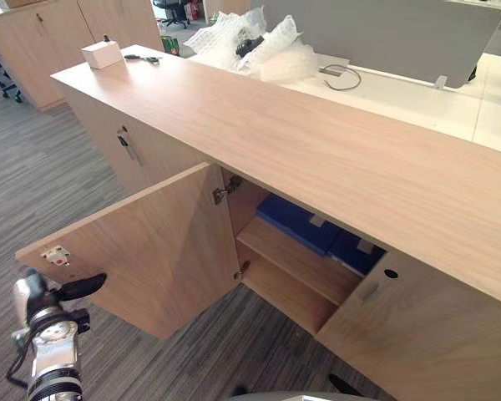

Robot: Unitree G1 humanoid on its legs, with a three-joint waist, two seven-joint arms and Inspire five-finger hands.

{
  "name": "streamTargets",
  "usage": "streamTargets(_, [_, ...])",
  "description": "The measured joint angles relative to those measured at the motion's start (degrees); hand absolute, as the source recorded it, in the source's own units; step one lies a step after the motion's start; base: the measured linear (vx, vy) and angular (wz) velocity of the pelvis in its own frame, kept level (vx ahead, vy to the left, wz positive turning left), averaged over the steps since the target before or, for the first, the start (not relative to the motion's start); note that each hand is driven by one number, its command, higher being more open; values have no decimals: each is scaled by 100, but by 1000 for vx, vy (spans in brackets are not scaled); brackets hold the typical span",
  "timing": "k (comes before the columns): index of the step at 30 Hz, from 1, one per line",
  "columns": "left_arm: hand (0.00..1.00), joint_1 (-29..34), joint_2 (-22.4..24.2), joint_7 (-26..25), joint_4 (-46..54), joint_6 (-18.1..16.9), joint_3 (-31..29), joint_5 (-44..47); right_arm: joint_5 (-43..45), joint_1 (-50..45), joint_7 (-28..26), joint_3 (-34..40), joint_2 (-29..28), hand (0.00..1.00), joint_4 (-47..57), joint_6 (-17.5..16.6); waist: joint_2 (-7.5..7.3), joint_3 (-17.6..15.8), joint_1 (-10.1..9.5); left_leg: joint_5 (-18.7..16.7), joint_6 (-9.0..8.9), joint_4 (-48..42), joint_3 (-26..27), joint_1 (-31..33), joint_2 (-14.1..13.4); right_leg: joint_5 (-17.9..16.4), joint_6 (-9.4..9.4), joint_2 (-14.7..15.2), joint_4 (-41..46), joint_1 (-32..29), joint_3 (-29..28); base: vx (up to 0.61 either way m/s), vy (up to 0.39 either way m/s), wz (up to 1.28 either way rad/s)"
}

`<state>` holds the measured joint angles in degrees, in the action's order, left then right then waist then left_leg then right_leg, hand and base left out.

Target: Walk over to the cabinet, pick up the folder, carry it to the office cabinet, place the folder inside the office cabinet, then close the office cabinet door

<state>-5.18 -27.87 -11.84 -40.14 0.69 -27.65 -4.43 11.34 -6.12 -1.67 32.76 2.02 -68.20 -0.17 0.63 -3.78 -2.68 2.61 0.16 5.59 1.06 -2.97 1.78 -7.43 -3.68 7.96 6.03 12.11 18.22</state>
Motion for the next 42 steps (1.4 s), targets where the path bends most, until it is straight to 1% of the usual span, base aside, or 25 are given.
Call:
streamTargets(1, [100,0,-24,66,0,-3,59,-23,0,-13,-8,5,9,100,0,0,0,0,-15,3,-3,0,-1,0,-4,0,0,-2,12,-6,1,-20,-16,7])
streamTargets(3, [100,0,-199,243,-55,-4,432,-31,0,-29,-21,19,31,100,-3,1,20,1,-66,22,-26,-1,-33,-1,-8,-1,1,0,59,-9,8,-25,-14,9])
streamTargets(6, [100,-5,-496,367,-187,-4,849,-42,1,12,-58,23,28,100,-4,0,28,6,-79,61,-46,-1,-42,13,-8,-2,0,4,78,-21,16,-40,-15,4])
streamTargets(9, [100,-23,-665,464,-221,-8,1125,-7,2,34,-59,23,30,100,-3,-7,34,9,-100,108,-47,0,-43,72,-5,-2,-1,9,82,-75,22,-59,-14,1])
streamTargets(13, [100,-51,-908,587,-203,-76,1854,339,0,13,-59,23,40,100,-19,-7,57,11,-177,224,-28,0,-66,145,20,-10,-13,35,79,-121,41,-96,-8,5])
streamTargets(15, [100,58,-930,629,-5,-90,2085,624,-1,25,-62,6,45,100,-17,-10,60,11,-198,253,-20,1,-66,175,54,-39,-59,72,69,-131,45,-117,8,3])
streamTargets(17, [100,494,-931,705,584,-120,2309,1098,-9,20,-69,-13,50,100,-25,-15,56,9,-201,285,0,1,-55,218,102,-75,-115,118,39,-142,46,-141,28,5])
streamTargets(18, [100,822,-874,722,1035,-127,2441,1245,-10,7,-70,-12,59,100,-36,-13,45,3,-205,302,35,2,-38,236,146,-113,-175,170,27,-140,45,-130,35,9])
streamTargets(19, [100,985,-849,723,1270,-130,2509,1295,-11,9,-71,-18,76,100,-49,-13,41,1,-208,309,47,2,-27,249,172,-138,-212,200,14,-138,46,-139,43,19])
streamTargets(22, [100,1707,-412,845,2402,-177,2825,1530,-6,21,-72,-31,175,100,-232,-8,38,-1,-226,447,129,1,89,379,284,-278,-366,343,-84,-139,42,-150,64,33])
streamTargets(24, [100,2188,96,970,2993,-214,3350,1726,12,27,-75,-184,249,100,-268,0,73,-15,-249,488,120,0,100,434,290,-302,-396,342,-85,-156,61,-207,100,32])
streamTargets(26, [100,2410,417,1188,3224,-266,3923,1867,21,25,-80,-381,269,100,-274,-23,34,-4,-233,495,133,-65,156,569,319,-305,-386,385,-90,-271,55,-182,101,26])
streamTargets(27, [100,2502,568,1371,3412,-284,4311,1916,26,51,-81,-494,315,100,-332,-62,27,-2,-227,547,231,-245,310,641,328,-300,-381,434,-52,-376,32,-119,112,12])
streamTargets(28, [100,2520,586,1505,3506,-303,4544,1947,27,78,-82,-534,355,100,-370,-67,51,10,-203,519,212,-148,331,589,319,-298,-378,432,-47,-394,19,-51,120,10])
streamTargets(29, [100,2481,592,1799,3713,-379,5033,1963,29,140,-75,-607,387,100,-424,-50,81,-8,-69,554,222,-6,363,567,348,-300,-334,432,-42,-417,-17,-41,133,-3])
streamTargets(30, [100,2480,639,1925,3916,-404,5411,1973,43,198,-79,-664,388,100,-441,-46,71,-15,69,549,220,-6,435,595,374,-335,-257,434,-18,-497,-107,-73,170,-19])
streamTargets(33, [100,2426,703,2400,4361,-545,5883,2046,124,294,-83,-837,386,100,-440,-53,58,-9,205,488,306,-5,710,546,400,-342,-239,537,-25,-550,-279,-58,132,-52])
streamTargets(34, [100,2395,700,2573,4673,-651,6074,2146,204,307,-84,-954,395,100,-435,-61,57,-1,299,459,333,-5,822,509,405,-339,-237,576,-50,-549,-307,-38,71,-50])
streamTargets(35, [100,2366,699,2732,4956,-758,6172,2272,228,293,-89,-1020,398,100,-416,-68,66,26,356,436,339,-5,924,496,400,-337,-239,603,-100,-550,-321,-51,65,-48])
streamTargets(38, [100,2279,709,2966,5390,-900,6269,2716,226,235,-86,-1218,477,100,-456,-66,103,86,444,426,352,-5,997,484,389,-320,-268,590,-162,-559,-419,-59,10,-20])
streamTargets(40, [100,2288,749,2975,5425,-916,6269,2905,225,162,-87,-1296,527,100,-474,-62,135,141,459,426,351,-5,1042,477,369,-318,-273,580,-151,-585,-463,-52,-49,-12])
streamTargets(42, [100,2296,749,2963,5420,-915,6269,2911,223,91,-88,-1397,584,100,-474,-63,179,174,479,428,349,-5,1078,460,339,-318,-273,564,-154,-590,-486,-49,-68,-13])
